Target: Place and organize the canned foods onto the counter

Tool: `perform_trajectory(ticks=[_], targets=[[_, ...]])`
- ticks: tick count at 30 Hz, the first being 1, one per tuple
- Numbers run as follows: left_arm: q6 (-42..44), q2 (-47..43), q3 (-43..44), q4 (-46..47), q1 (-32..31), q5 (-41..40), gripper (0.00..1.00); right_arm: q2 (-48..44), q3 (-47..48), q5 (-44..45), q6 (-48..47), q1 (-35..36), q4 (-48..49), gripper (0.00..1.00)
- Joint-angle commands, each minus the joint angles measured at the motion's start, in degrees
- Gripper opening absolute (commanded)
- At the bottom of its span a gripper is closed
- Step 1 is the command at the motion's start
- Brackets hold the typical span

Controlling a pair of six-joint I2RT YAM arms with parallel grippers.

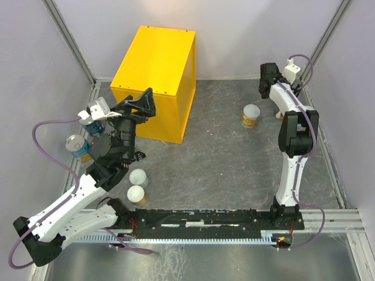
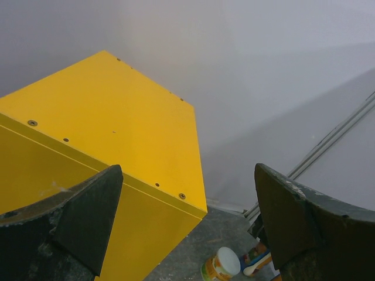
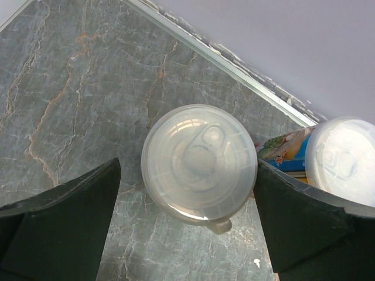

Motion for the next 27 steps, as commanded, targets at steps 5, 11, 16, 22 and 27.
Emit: perform_trajectory(ticks=[5, 11, 16, 22, 27], targets=[[4.6, -1.1, -0.3, 0.3, 0.2, -2.0, 0.99, 2.2, 4.2, 3.0, 1.6, 0.0, -1.8, 0.95], [5.6, -1.4, -0.5, 0.3, 0.2, -3.7, 0.99, 0.2, 0.3, -0.4, -2.0, 0.0, 4.3, 0.72], [5.3, -1.4, 0.1, -1.5, 0.2, -9.2, 0.99, -2.2, -4.4, -5.8, -5.7, 0.0, 9.1, 0.42], [5.5, 2.0, 4.5, -9.2, 0.8, -20.8, 0.99, -6.1, -10.5, -10.6, -6.7, 0.3, 11.3, 0.20], [2.3, 5.0, 9.6, -16.6, 5.8, -21.4, 0.99, -8.9, -14.1, -11.8, -7.5, 1.2, 11.8, 0.12]])
